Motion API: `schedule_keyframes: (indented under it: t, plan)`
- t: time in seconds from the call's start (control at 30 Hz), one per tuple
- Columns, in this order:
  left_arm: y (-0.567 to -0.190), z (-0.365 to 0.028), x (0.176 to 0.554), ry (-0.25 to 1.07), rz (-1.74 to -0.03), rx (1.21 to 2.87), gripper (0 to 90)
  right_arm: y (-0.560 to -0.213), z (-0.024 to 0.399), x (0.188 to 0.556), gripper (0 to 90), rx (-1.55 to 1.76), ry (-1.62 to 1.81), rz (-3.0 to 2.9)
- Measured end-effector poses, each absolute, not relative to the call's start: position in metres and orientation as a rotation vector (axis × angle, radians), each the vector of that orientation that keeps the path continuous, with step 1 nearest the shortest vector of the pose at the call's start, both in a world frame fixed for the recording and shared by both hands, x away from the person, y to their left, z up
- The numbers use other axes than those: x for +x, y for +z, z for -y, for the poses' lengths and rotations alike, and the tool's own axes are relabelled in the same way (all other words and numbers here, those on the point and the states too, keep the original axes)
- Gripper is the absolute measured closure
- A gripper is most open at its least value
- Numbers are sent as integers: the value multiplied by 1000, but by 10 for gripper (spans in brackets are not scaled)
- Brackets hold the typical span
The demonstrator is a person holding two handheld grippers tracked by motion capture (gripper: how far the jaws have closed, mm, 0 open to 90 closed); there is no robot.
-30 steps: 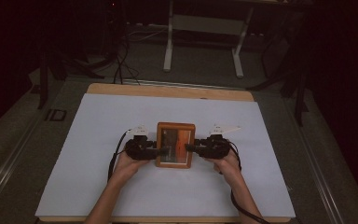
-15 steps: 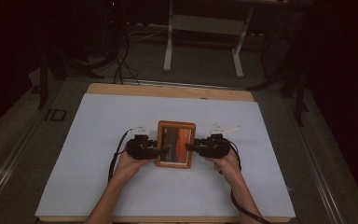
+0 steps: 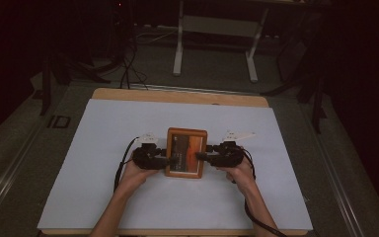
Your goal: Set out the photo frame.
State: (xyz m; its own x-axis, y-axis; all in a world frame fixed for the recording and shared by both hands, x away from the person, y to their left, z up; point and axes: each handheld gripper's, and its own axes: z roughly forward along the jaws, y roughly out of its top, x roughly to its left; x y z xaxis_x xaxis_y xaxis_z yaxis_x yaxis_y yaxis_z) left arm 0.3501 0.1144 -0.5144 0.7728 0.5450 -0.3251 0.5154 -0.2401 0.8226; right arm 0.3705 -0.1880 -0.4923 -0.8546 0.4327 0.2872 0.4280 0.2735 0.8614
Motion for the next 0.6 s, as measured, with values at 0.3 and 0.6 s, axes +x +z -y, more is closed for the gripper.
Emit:
schedule_keyframes:
  t: [0.3, 0.6]
  plan:
    - [-514, -117, 348, 38, -812, 1903, 580, -497, 189, 372, 552, 879, 1652, -2503]
    - [-515, -118, 348, 37, -816, 1914, 519, -496, 190, 371, 546, 880, 1653, -2501]
